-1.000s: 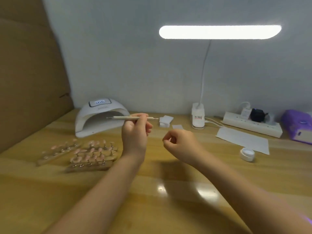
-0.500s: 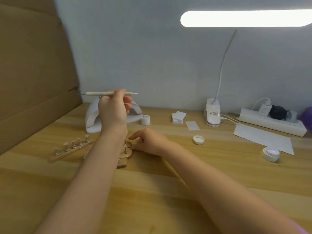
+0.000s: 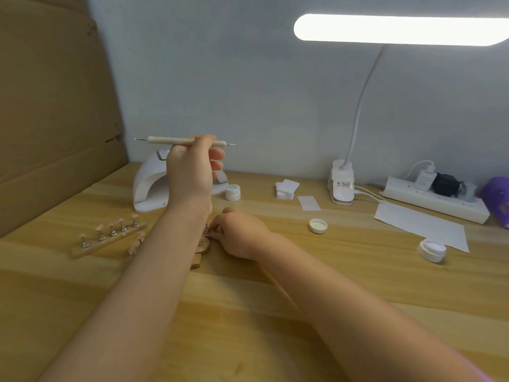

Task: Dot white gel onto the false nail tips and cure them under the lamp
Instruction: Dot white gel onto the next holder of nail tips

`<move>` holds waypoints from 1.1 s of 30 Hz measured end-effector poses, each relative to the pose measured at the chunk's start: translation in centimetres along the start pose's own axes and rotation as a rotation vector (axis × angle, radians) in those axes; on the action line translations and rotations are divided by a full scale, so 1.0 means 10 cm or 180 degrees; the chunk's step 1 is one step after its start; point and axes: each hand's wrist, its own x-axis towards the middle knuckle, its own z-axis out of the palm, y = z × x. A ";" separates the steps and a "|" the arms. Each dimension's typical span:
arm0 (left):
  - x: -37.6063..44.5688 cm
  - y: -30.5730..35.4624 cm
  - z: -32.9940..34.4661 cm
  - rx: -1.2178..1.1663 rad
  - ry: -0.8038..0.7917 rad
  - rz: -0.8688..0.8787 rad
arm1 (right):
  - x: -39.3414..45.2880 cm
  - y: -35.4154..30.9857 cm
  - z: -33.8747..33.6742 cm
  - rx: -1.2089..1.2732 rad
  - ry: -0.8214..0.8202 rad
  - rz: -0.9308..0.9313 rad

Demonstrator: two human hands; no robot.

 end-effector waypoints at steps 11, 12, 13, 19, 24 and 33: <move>-0.31 -0.25 0.26 0.0038 -0.0482 -0.0670 | -1.21 0.88 -0.26 -0.0404 0.0249 0.0588; -0.36 -0.30 0.30 0.0090 -0.0564 -0.0722 | -1.33 0.97 -0.29 -0.0386 0.0277 0.0650; -0.43 -0.35 0.34 0.0154 -0.0664 -0.0757 | -1.44 1.06 -0.32 -0.0356 0.0302 0.0714; -0.76 -0.61 0.43 0.0403 -0.1080 -0.0803 | -2.02 1.59 -0.49 -0.0089 0.0341 0.0991; -0.85 -0.77 0.53 0.0456 -0.1017 -0.1027 | -2.26 1.82 -0.57 0.0022 0.0484 0.1090; -1.17 -1.03 0.73 0.0069 -0.0884 -0.1269 | -2.40 1.83 -0.48 0.0169 0.0957 0.0848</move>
